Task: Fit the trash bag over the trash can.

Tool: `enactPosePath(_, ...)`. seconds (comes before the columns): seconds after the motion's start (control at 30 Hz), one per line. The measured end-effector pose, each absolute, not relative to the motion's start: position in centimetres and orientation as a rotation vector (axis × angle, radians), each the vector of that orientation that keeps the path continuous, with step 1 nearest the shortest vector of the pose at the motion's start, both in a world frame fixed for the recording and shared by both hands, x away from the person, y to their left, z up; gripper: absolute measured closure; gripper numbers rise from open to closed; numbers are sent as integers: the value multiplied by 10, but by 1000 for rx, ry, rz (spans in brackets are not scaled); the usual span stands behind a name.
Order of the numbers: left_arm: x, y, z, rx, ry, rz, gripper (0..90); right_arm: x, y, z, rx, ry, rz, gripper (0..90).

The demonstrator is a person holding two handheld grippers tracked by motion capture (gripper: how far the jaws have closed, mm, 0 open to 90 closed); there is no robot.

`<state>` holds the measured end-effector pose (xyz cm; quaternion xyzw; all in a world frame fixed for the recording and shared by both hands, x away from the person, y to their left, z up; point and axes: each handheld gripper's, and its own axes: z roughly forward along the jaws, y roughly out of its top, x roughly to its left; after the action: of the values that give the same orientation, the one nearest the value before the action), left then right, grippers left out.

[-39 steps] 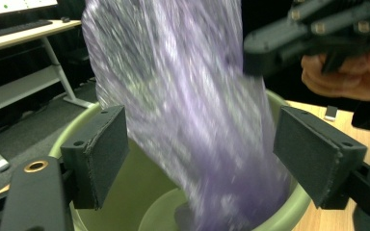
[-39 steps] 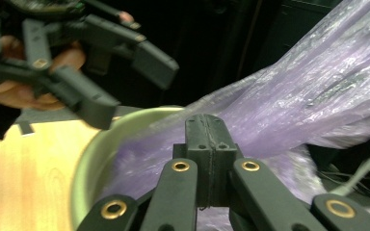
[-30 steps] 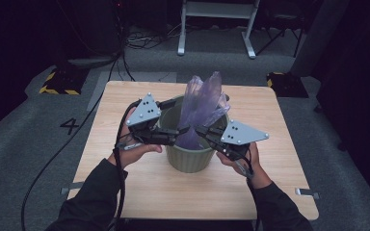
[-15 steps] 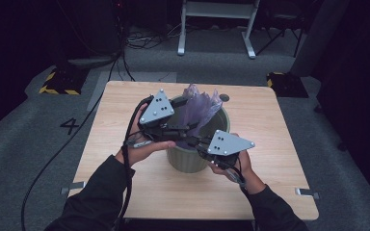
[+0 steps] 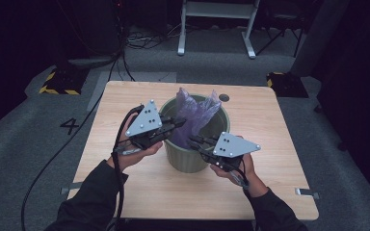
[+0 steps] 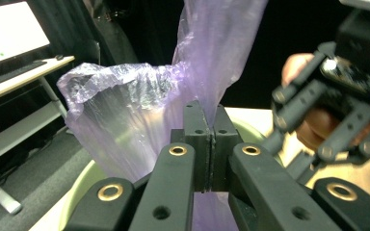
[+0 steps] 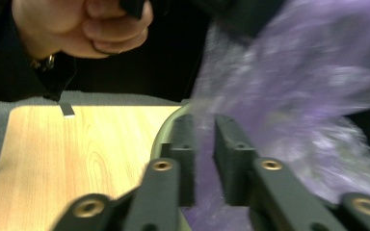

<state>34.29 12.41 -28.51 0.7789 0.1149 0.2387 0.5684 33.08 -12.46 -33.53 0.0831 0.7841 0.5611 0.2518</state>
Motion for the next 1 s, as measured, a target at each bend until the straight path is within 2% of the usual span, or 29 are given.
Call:
enactPosePath(0.13,336,131,-292,1824,258,566,893,328,-134,-336,253,2128,1540,621)
enactPosePath(0.37,321,143,-301,1799,231,537,892,334,-150,-333,341,2091,1534,479)
enactPosePath(0.73,315,152,-315,1803,230,513,882,384,-162,-324,560,2067,1359,262)
enactPosePath(0.93,312,158,-319,1788,235,513,873,398,-156,-318,472,2190,1303,266)
enactPosePath(1.0,311,161,-320,1777,244,506,873,400,-155,-319,457,2222,1286,301)
